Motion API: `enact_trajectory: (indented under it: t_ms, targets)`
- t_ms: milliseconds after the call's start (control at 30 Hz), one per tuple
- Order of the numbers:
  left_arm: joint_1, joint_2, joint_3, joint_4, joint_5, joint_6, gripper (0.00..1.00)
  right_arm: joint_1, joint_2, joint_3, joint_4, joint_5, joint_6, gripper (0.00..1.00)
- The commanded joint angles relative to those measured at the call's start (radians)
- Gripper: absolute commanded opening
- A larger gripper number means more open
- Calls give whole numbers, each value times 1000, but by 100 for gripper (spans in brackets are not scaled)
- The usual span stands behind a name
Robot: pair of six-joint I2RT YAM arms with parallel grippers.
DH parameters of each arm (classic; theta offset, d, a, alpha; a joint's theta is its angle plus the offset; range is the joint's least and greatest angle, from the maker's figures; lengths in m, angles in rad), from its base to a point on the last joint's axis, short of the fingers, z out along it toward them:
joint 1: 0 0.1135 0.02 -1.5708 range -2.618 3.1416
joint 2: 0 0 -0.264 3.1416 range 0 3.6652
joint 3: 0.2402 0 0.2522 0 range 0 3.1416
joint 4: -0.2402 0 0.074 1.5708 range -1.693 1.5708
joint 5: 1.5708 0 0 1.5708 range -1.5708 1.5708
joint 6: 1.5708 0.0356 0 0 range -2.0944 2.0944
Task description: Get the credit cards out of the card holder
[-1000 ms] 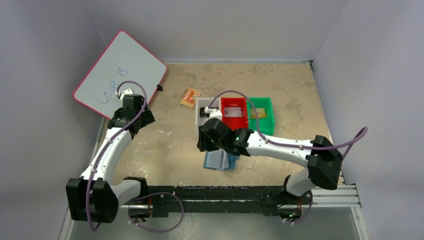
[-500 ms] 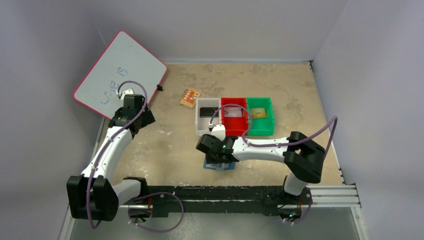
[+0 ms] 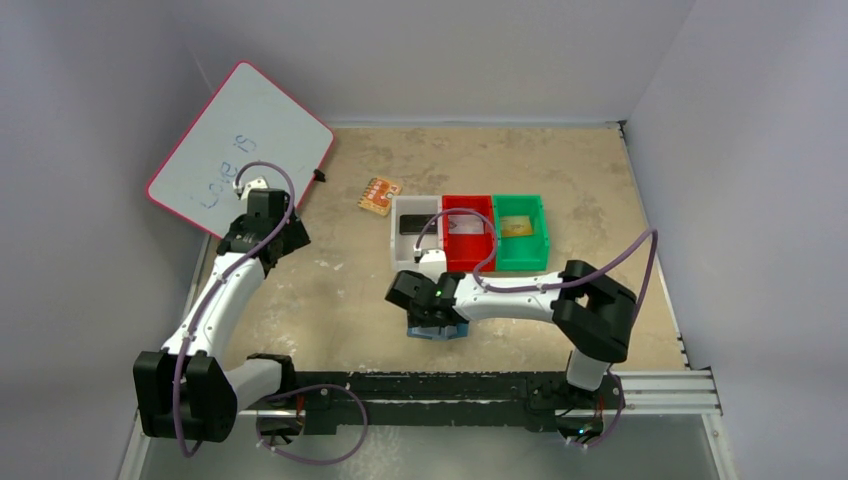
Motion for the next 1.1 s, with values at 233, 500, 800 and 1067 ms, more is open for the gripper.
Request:
enact_trajectory:
  t_ms: [233, 500, 800, 1067]
  targets:
    - [2, 0, 9, 28, 1, 19, 75, 0, -34, -36, -10, 14, 24, 43]
    - [2, 0, 6, 28, 6, 16, 74, -1, -78, -68, 22, 5, 36, 36]
    - [2, -66, -19, 67, 148, -9, 74, -9, -157, -121, 40, 24, 82, 37]
    - [-43, -193, -42, 85, 404, -134, 74, -15, -201, -168, 15, 53, 135, 38]
